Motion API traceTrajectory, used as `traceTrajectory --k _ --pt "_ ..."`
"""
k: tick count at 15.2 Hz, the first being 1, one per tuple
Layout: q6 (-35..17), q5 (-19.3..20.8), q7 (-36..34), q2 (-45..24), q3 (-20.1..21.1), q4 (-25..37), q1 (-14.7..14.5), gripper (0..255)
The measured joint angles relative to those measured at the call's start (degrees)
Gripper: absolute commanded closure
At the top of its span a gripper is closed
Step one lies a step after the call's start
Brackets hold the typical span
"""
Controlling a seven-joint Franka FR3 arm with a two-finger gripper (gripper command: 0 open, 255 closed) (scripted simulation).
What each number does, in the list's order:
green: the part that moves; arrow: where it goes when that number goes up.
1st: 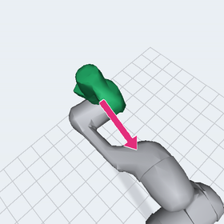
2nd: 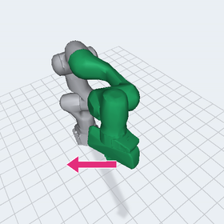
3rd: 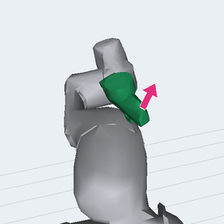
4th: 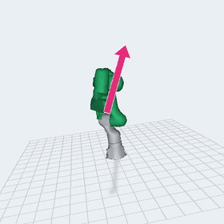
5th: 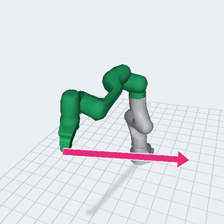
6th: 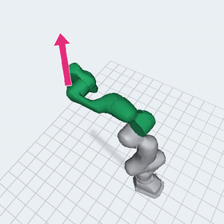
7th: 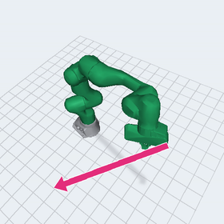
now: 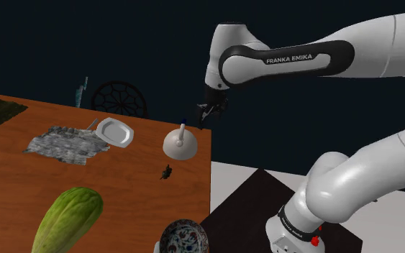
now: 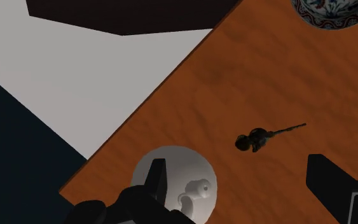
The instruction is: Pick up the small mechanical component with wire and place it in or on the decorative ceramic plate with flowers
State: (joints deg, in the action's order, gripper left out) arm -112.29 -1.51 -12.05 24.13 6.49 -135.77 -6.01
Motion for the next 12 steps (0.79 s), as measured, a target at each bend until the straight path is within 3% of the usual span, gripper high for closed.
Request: traceTrajectory --k 12 --pt "-12.1 0.1 -6.7 -21.4 6.7 5.1 -4.2 0"
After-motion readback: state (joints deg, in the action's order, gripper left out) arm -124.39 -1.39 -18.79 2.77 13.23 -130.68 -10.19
